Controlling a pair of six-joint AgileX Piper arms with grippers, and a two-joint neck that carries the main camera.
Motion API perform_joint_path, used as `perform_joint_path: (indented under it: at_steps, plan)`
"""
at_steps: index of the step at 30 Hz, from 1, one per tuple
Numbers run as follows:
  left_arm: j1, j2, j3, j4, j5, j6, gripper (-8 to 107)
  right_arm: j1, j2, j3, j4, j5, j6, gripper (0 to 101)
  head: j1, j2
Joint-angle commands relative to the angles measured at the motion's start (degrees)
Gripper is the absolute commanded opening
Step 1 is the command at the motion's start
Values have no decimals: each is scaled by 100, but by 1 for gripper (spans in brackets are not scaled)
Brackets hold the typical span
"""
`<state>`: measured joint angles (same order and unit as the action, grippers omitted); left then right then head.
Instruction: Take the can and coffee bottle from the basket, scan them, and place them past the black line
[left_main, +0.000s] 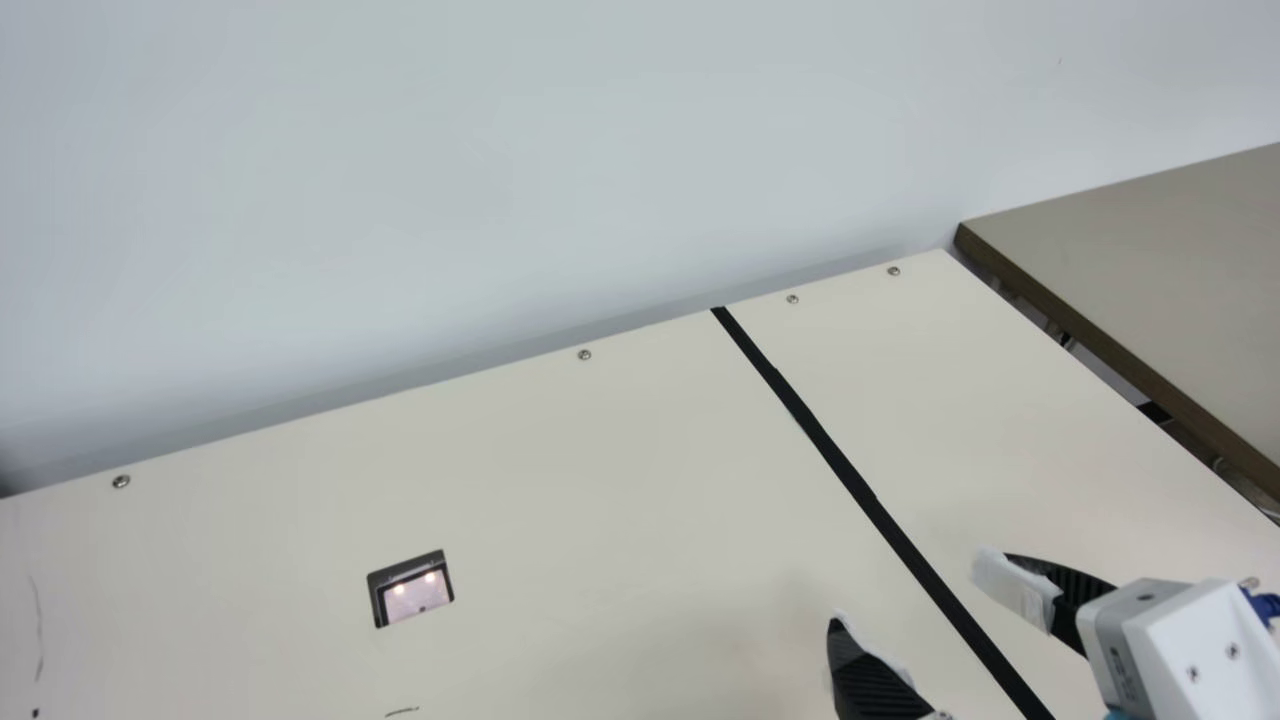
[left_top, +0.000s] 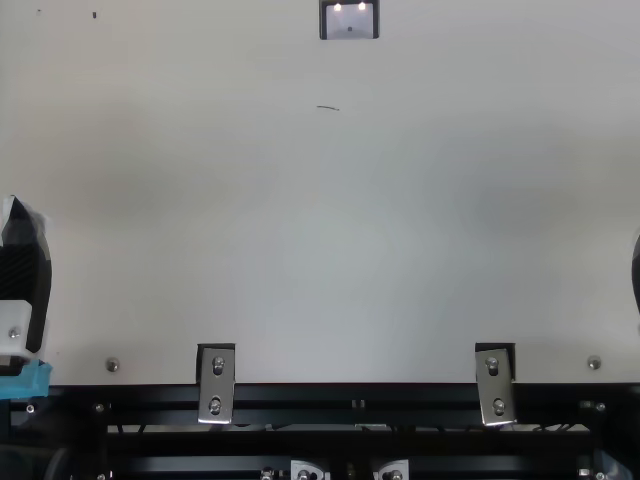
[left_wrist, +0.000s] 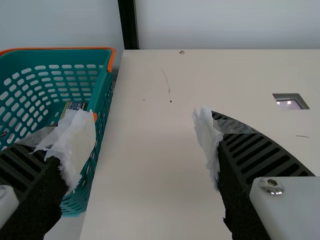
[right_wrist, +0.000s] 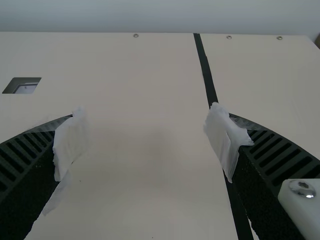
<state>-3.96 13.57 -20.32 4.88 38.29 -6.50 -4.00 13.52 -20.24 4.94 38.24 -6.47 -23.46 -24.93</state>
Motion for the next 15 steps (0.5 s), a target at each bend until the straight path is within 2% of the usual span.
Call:
perform_joint_path:
  at_steps: [1,15]
  plan:
    - [0,0,0,0,0,0,90,0,0,0,0,0,0,101,-154,60]
    - [0,0,0,0,0,0,90,0,0,0,0,0,0,101,-154,60]
